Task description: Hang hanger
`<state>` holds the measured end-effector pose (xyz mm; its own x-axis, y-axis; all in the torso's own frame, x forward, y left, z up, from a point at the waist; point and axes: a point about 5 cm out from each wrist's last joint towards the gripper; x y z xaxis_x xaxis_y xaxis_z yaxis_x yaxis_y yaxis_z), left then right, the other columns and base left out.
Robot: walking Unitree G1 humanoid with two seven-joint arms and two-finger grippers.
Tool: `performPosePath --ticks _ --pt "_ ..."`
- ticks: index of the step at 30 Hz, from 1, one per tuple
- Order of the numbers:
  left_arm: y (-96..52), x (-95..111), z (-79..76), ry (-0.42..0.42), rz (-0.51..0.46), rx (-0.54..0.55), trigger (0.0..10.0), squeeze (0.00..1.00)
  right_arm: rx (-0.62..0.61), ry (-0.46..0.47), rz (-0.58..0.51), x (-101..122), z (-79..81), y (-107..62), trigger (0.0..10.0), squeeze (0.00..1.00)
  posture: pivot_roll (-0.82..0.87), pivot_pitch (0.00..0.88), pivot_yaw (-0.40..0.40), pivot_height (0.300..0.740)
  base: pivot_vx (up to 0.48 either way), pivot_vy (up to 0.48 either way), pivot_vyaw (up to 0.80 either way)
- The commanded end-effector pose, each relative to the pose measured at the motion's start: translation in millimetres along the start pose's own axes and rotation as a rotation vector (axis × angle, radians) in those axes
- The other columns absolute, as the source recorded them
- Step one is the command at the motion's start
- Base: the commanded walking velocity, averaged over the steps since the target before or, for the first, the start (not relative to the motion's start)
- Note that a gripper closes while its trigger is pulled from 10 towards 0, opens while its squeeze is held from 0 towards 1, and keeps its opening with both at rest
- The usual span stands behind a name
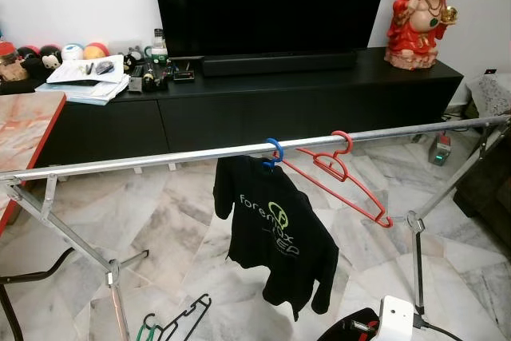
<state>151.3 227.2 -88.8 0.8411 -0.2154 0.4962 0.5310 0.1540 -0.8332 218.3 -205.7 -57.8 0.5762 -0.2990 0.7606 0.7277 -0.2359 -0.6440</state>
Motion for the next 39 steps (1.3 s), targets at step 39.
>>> performPosePath --ticks 39 --pt "-9.8 -42.1 23.5 -0.002 0.139 0.025 10.0 0.00 0.016 0.007 -0.019 0.8 7.7 -0.4 10.0 0.00 0.06 0.000 0.016 0.740 -0.276 0.000 0.12"
Point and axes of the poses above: a point about 5 cm out from each wrist's last joint towards the gripper, its own y axis pointing out of the wrist towards the gripper, its own x axis along the axis of the wrist's last joint, z = x × y, and after that the axes turned 6 degrees about y, right-handed
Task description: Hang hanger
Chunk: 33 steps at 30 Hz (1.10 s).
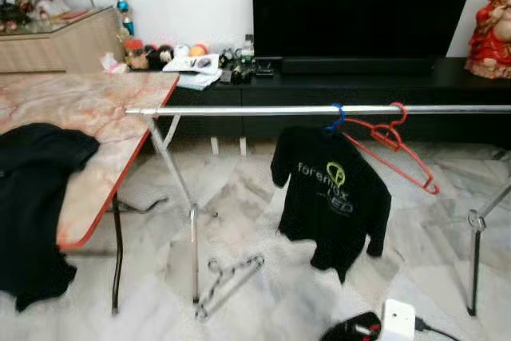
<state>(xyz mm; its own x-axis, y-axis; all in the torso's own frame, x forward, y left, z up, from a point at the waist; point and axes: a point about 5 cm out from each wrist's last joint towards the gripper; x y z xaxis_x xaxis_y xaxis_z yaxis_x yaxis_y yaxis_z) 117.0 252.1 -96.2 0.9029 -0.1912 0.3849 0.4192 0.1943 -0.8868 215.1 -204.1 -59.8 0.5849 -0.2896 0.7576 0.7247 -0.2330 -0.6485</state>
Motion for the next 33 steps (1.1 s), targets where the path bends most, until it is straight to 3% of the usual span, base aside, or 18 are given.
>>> performPosePath --ticks 1,14,33 --pt "-1.4 -5.8 5.7 -0.003 0.010 0.012 10.0 0.00 0.013 0.021 -0.027 5.0 7.6 0.9 10.0 0.00 0.06 0.000 0.016 0.740 -0.277 0.000 0.00" --pt "-2.4 -11.1 2.9 -0.017 0.010 0.009 10.0 0.00 0.006 0.034 -0.033 7.3 6.3 1.6 10.0 0.00 0.07 0.000 0.008 0.740 -0.279 0.000 0.00" --pt "1.1 5.2 -9.3 -0.019 -0.019 -0.002 10.0 0.00 0.009 0.046 -0.039 8.7 6.0 1.9 10.0 0.00 0.07 0.000 0.007 0.740 -0.281 0.000 0.00"
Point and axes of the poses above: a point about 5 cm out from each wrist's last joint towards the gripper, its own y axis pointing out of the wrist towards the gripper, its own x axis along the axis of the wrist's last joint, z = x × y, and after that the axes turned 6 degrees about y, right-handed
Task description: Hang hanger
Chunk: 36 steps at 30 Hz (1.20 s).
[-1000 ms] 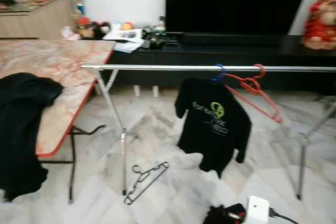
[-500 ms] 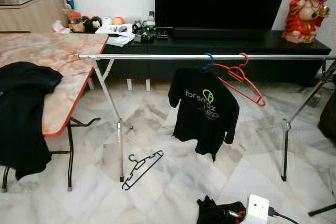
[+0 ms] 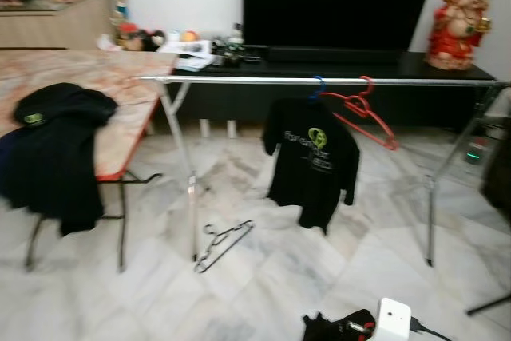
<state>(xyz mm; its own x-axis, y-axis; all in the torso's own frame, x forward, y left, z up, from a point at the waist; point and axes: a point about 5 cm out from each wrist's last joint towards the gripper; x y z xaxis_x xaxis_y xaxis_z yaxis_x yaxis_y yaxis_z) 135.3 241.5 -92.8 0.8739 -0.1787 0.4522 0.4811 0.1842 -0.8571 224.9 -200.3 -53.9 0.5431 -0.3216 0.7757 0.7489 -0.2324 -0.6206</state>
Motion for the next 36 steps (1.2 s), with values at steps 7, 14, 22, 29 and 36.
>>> performPosePath --ticks 7,14,22,29,36 --pt "-2.5 -15.5 -4.3 0.005 0.057 -0.007 10.0 0.00 -0.002 0.002 -0.011 0.8 -2.4 -0.3 10.0 0.00 0.07 0.000 0.003 0.740 -0.286 0.000 0.00" --pt "-2.6 -16.1 -6.0 0.003 0.061 -0.008 10.0 0.00 0.008 0.006 -0.044 3.8 -2.4 -0.5 10.0 0.00 0.07 0.000 -0.002 0.740 -0.293 0.000 0.00" --pt "-1.8 -11.1 -3.3 -0.008 0.035 0.011 10.0 0.00 0.016 0.001 -0.129 39.5 -17.0 8.4 10.0 0.00 0.07 0.000 -0.002 0.740 -0.118 0.000 0.00" --pt "1.9 21.2 13.8 0.002 -0.088 0.065 10.0 0.00 0.050 -0.066 -0.237 79.4 -5.5 15.3 10.0 0.00 0.08 0.000 -0.009 0.740 0.000 0.000 0.00" --pt "-3.5 113.7 25.3 0.129 -0.455 0.109 10.0 0.00 0.124 -0.122 -0.370 126.9 16.1 17.6 10.0 0.00 0.09 0.000 -0.018 0.740 0.000 0.000 0.00"
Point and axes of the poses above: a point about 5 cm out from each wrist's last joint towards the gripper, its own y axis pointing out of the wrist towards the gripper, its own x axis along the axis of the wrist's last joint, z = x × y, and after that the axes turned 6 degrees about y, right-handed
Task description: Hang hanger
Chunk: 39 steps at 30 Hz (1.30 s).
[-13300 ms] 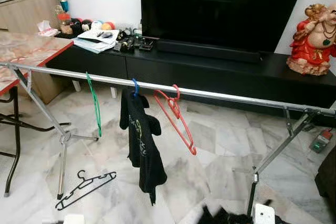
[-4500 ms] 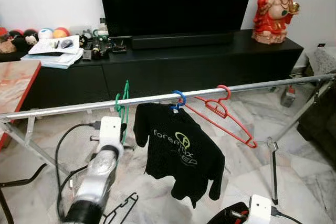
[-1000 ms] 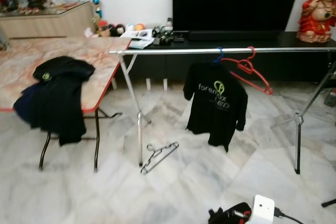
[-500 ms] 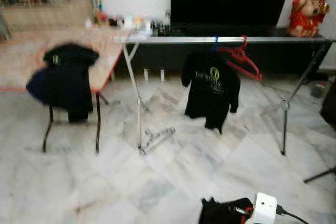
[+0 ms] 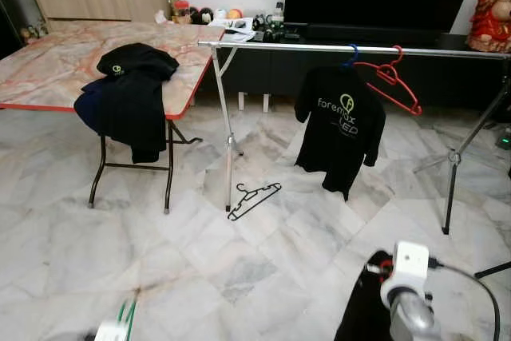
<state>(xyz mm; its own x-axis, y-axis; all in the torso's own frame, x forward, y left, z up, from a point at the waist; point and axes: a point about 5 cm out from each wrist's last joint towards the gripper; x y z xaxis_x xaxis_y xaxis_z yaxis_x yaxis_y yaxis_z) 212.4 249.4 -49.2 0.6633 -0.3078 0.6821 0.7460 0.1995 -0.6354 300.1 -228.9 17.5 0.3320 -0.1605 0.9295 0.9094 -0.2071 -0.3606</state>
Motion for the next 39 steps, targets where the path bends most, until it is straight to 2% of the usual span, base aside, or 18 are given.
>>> performPosePath --ticks 1,3,4,5,7,9,10,11,12,13,14,17,20,22,24,32,37,39 --pt "5.8 37.8 3.0 0.071 -0.171 -0.001 10.0 0.00 0.025 -0.036 -0.081 24.8 4.9 7.3 10.0 0.00 0.09 0.000 -0.019 0.740 0.000 0.000 0.00" --pt "6.1 44.4 2.6 0.081 -0.201 -0.004 10.0 0.00 0.028 -0.046 -0.083 27.1 5.9 8.2 10.0 0.00 0.08 0.000 -0.020 0.740 0.000 0.000 0.00" --pt "6.2 57.7 2.2 0.099 -0.260 -0.025 10.0 0.00 0.035 -0.067 -0.091 32.0 8.8 10.0 10.0 0.00 0.08 0.000 -0.022 0.740 0.000 0.000 0.00" --pt "3.4 88.0 -1.5 0.153 -0.375 -0.127 10.0 0.00 0.075 -0.076 -0.108 44.5 20.1 14.4 10.0 0.00 0.09 0.000 -0.024 0.740 0.000 0.000 0.00" --pt "-2.5 111.2 -6.2 0.228 -0.456 -0.220 10.0 0.00 0.112 -0.107 -0.116 53.3 30.9 17.3 10.0 0.00 0.09 0.000 -0.030 0.740 0.000 0.000 0.00" --pt "-9.8 127.2 -13.8 0.372 -0.505 -0.334 10.0 0.00 0.166 -0.140 -0.119 60.0 44.5 19.2 10.0 0.00 0.10 0.000 -0.035 0.740 0.000 0.000 0.00" --pt "-14.3 130.7 -20.9 0.491 -0.497 -0.438 10.0 0.00 0.182 -0.191 -0.100 61.2 52.8 20.4 10.0 0.00 0.10 0.000 -0.038 0.740 0.000 0.000 0.00" --pt "-14.3 130.7 -20.9 0.491 -0.497 -0.438 10.0 0.00 0.182 -0.191 -0.100 61.2 52.8 20.4 10.0 0.00 0.10 0.000 -0.038 0.740 0.000 0.000 0.00" --pt "-21.3 129.6 -30.0 0.684 -0.452 -0.588 10.0 0.00 0.195 -0.254 -0.068 61.1 64.7 21.5 10.0 0.00 0.11 0.000 -0.045 0.740 0.000 0.000 0.00" --pt "-21.3 129.6 -30.0 0.684 -0.452 -0.588 10.0 0.00 0.195 -0.254 -0.068 61.1 64.7 21.5 10.0 0.00 0.11 0.000 -0.045 0.740 0.000 0.000 0.00" --pt "-26.3 128.7 -34.8 0.812 -0.410 -0.680 10.0 0.00 0.209 -0.264 -0.038 58.8 76.3 21.3 10.0 0.00 0.11 0.000 -0.049 0.740 0.000 0.000 0.00" --pt "-30.7 131.1 -38.0 0.820 -0.384 -0.727 10.0 0.00 0.221 -0.278 -0.017 56.1 83.7 20.6 10.0 0.00 0.11 0.000 -0.053 0.740 0.000 0.000 0.00" --pt "-47.6 135.5 -48.2 0.846 -0.339 -0.849 10.0 0.00 0.253 -0.309 0.012 50.5 98.4 18.1 10.0 0.00 0.13 0.000 -0.070 0.740 0.000 0.000 0.00" --pt "-49.8 135.1 -50.0 0.857 -0.334 -0.865 10.0 0.00 0.256 -0.317 0.016 49.4 100.0 17.7 10.0 0.00 0.13 0.000 -0.070 0.740 0.000 0.000 0.00" --pt "-58.4 137.3 -63.6 0.842 -0.348 -0.929 10.0 0.00 0.249 -0.317 0.035 46.7 105.9 16.6 10.0 0.00 0.14 0.000 -0.080 0.740 0.000 0.000 0.00" --pt "-68.9 143.6 -84.1 0.777 -0.395 -0.973 10.0 0.00 0.238 -0.286 0.049 46.8 112.2 15.9 10.0 0.00 0.14 0.000 -0.086 0.740 0.000 0.000 0.00" --pt "-74.2 146.2 -86.6 0.772 -0.394 -0.976 10.0 0.00 0.225 -0.287 0.053 46.5 112.4 15.9 10.0 0.00 0.15 0.000 -0.090 0.740 0.000 0.000 0.00" --pt "-75.5 150.3 -90.9 0.729 -0.425 -0.973 10.0 0.00 0.219 -0.272 0.061 45.1 113.4 15.5 10.0 0.00 0.15 0.000 -0.092 0.740 0.000 0.000 0.00"
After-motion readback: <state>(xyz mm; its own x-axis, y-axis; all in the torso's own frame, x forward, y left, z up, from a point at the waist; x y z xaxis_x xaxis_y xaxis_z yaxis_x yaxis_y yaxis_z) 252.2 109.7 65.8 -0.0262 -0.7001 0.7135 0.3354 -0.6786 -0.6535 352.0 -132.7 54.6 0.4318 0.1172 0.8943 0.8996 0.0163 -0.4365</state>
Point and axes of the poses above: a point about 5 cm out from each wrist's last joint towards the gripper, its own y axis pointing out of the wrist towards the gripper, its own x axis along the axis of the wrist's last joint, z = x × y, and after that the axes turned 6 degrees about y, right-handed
